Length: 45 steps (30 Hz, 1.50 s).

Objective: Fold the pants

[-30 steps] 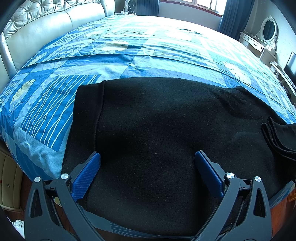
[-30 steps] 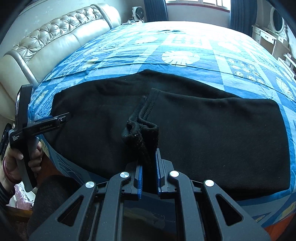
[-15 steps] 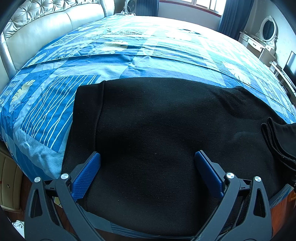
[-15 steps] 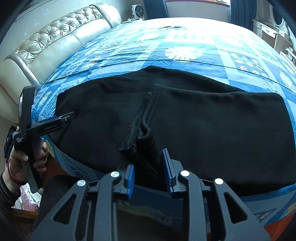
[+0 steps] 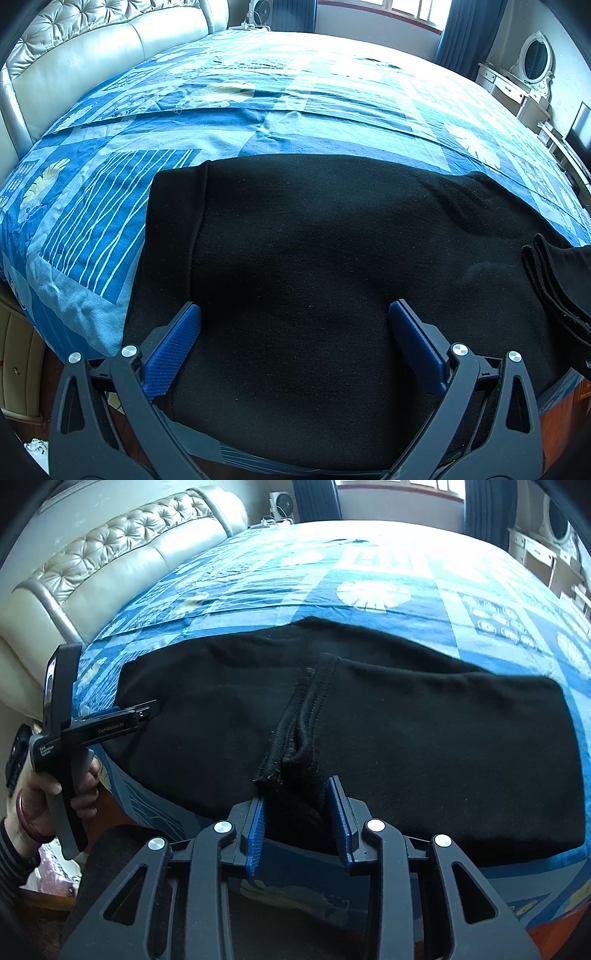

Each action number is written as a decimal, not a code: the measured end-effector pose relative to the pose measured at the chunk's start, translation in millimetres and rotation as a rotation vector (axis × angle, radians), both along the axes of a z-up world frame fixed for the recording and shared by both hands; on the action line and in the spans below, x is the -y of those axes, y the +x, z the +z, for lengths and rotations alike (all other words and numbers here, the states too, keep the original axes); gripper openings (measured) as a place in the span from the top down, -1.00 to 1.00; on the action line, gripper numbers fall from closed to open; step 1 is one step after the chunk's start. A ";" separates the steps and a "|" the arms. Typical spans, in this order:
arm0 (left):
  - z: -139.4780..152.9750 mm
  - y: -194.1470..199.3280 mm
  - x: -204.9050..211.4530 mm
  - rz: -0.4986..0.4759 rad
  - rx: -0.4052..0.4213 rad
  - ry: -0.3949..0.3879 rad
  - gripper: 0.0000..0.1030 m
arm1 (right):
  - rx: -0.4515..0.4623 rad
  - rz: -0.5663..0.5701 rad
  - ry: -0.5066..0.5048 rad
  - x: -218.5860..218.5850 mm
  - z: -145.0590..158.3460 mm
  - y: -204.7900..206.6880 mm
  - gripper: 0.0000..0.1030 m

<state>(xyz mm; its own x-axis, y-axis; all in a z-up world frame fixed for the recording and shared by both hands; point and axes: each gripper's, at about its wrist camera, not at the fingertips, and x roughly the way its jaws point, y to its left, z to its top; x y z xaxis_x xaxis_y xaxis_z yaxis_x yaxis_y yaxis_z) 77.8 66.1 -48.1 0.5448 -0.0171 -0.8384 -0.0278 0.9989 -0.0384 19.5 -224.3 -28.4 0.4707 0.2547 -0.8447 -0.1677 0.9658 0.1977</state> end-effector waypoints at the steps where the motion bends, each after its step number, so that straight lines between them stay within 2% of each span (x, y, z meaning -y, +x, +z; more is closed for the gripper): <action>1: 0.0 0.2 -0.1 0.000 0.000 0.000 -0.96 | 0.005 0.001 -0.002 -0.5 1.1 0.0 0.34; 8: -0.2 -0.2 0.0 0.000 -0.001 0.000 -0.96 | 0.035 -0.037 0.025 6.8 10.4 -0.8 0.33; 10: -0.1 -0.3 -0.1 0.000 0.000 0.000 -0.96 | 0.032 -0.044 0.061 10.2 11.2 0.2 0.33; 15: -0.1 -0.1 -0.2 0.000 0.000 0.000 -0.96 | -0.020 0.020 0.109 -2.6 2.8 -0.9 0.33; 18: -0.1 -0.2 -0.1 0.000 0.000 0.000 -0.96 | -0.051 0.040 0.106 -9.3 -5.9 -1.3 0.23; 22: -0.3 -0.8 0.1 0.000 0.002 0.002 -0.96 | -0.108 0.067 0.156 -11.1 -21.2 -0.9 -0.11; 23: 0.8 -0.1 0.9 0.000 0.003 0.004 -0.96 | -0.100 0.066 0.171 -10.3 -18.9 -2.7 -0.11; 25: 1.8 0.9 0.6 -0.001 0.002 0.000 -0.96 | -0.124 0.087 0.278 -1.7 -9.6 -2.1 -0.12; 27: 2.1 0.8 1.6 -0.004 0.002 -0.002 -0.96 | -0.116 0.073 0.405 17.2 5.4 -0.8 -0.12; 28: 2.6 1.3 1.6 -0.004 0.002 -0.003 -0.96 | -0.077 0.042 0.484 41.3 20.4 0.6 -0.12; 30: 3.2 1.9 2.0 -0.004 0.003 -0.003 -0.96 | -0.013 -0.023 0.553 87.6 38.8 4.2 -0.12; 33: 3.0 1.7 1.5 -0.004 0.000 -0.004 -0.96 | 0.054 -0.189 0.517 162.5 45.0 10.9 -0.12; 35: 3.0 1.4 1.2 -0.004 0.001 -0.003 -0.96 | 0.054 -0.372 0.475 221.4 31.3 16.8 -0.12; 37: 3.4 2.0 1.4 -0.004 0.002 -0.001 -0.96 | -0.017 -0.498 0.503 266.9 1.2 27.5 -0.09; 40: 3.3 1.4 1.5 -0.004 0.003 -0.001 -0.96 | -0.098 -0.549 0.568 290.7 -36.2 42.2 0.00; 42: 3.5 2.1 1.6 -0.005 0.005 0.000 -0.96 | -0.143 -0.555 0.618 294.8 -55.9 50.9 0.20; 43: 3.3 2.0 1.4 -0.004 0.006 0.000 -0.96 | -0.166 -0.554 0.628 293.7 -66.8 55.8 0.41; 45: 3.4 3.1 1.6 -0.003 0.008 0.002 -0.96 | -0.191 -0.551 0.602 289.8 -76.4 60.3 0.49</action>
<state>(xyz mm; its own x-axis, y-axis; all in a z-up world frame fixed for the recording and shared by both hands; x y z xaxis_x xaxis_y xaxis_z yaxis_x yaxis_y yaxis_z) 80.9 64.5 -44.7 0.5513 -0.0172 -0.8342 -0.0242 0.9990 -0.0366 79.8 -514.1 -104.8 0.5223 0.4633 -0.7159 0.3857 0.6204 0.6829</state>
